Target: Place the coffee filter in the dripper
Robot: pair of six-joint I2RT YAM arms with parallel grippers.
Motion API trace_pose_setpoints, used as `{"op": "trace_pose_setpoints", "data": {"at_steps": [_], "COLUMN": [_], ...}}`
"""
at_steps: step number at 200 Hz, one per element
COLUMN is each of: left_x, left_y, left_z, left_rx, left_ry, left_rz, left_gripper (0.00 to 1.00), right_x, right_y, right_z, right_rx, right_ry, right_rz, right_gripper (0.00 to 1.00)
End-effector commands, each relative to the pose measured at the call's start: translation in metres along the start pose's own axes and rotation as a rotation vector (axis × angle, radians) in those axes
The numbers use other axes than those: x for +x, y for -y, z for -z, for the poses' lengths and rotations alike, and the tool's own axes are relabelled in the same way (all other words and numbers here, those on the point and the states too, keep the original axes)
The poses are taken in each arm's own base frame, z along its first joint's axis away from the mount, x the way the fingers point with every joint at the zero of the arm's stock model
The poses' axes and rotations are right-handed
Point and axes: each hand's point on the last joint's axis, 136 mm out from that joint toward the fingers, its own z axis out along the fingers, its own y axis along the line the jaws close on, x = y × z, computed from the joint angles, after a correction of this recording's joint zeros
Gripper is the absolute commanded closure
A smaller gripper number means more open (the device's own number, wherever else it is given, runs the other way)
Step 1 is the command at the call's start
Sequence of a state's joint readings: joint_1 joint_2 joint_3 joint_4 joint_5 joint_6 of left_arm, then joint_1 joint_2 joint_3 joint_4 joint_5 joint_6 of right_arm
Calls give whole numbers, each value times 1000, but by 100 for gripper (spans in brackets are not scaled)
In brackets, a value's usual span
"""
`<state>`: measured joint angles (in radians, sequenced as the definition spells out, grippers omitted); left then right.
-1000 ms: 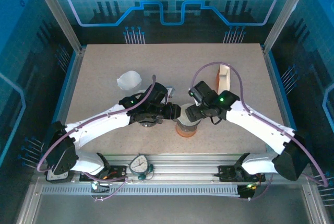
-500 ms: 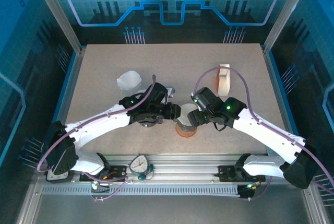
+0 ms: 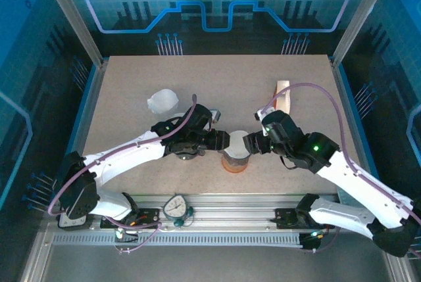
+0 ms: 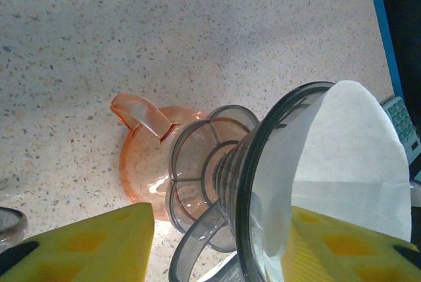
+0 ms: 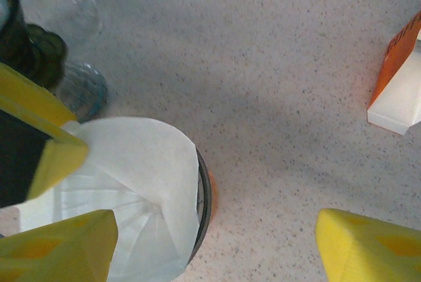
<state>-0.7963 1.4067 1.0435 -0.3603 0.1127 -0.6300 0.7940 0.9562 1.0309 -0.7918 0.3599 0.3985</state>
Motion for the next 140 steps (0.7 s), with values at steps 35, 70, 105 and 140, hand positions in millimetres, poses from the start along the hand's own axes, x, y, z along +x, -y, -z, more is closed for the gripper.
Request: {"op": "trace_pose_setpoints", "data": {"at_steps": [35, 70, 105, 140], "left_x": [-20, -34, -44, -74], "left_y": [23, 41, 33, -18], "left_z": [27, 48, 78, 140], "left_rx": [76, 137, 104, 33], "left_ry": [85, 142, 229, 418], "left_rz": [11, 7, -4, 112], "left_gripper": [33, 25, 25, 30], "right_x": [-4, -2, 18, 25], "right_y": [2, 4, 7, 6], "right_z": [6, 9, -3, -9], "right_rx": [-21, -38, -45, -47], "right_ry": [109, 161, 150, 143], "right_rz": [-65, -103, -131, -123], "right_gripper": [20, 19, 19, 19]}}
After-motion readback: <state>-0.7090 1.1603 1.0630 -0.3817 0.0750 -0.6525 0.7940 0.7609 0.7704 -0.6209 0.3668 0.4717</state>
